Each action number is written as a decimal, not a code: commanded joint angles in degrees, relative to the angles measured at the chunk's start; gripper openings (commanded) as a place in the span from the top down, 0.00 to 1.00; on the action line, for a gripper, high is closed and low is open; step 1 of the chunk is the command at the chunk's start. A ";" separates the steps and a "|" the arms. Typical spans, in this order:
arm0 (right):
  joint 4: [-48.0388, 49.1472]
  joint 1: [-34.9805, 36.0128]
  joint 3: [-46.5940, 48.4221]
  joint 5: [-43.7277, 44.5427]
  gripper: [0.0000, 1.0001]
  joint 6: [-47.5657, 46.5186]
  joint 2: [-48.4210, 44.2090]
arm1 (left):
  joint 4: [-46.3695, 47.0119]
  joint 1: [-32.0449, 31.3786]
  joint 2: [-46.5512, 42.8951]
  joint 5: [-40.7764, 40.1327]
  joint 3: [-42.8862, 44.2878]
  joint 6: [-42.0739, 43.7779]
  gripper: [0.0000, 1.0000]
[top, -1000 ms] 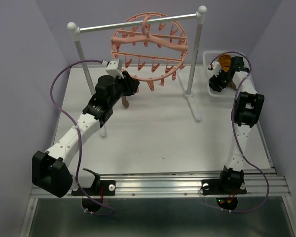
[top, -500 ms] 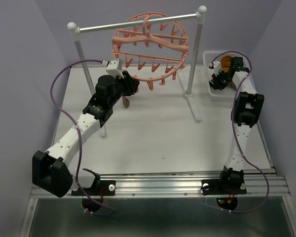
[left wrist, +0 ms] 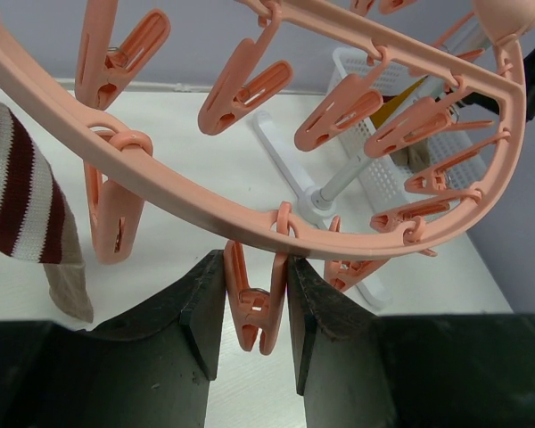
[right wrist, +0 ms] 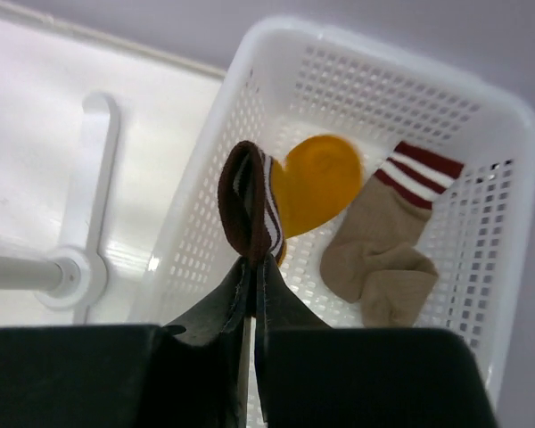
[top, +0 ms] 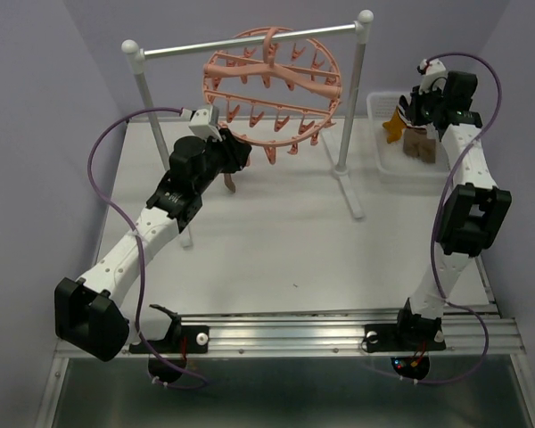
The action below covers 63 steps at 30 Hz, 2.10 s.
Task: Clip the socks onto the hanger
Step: Pick up the sock from the bin, then clamp the sock onto the hanger.
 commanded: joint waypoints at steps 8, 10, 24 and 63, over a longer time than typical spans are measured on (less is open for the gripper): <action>-4.30 4.53 -3.45 -9.26 0.99 9.14 -16.28 | 4.02 -0.12 -2.38 -1.15 2.80 -0.85 1.00; -8.62 6.56 -1.87 -11.11 0.99 8.78 -18.38 | 4.02 -0.12 -2.46 -1.24 2.62 -1.29 1.00; -20.25 24.31 -6.87 -28.70 0.99 9.13 -26.04 | 6.31 -0.21 -2.82 -3.44 0.78 -3.48 1.00; -0.74 41.72 -19.00 -18.85 0.98 35.94 -23.15 | 14.83 -7.59 2.46 -10.91 -1.51 -7.00 1.00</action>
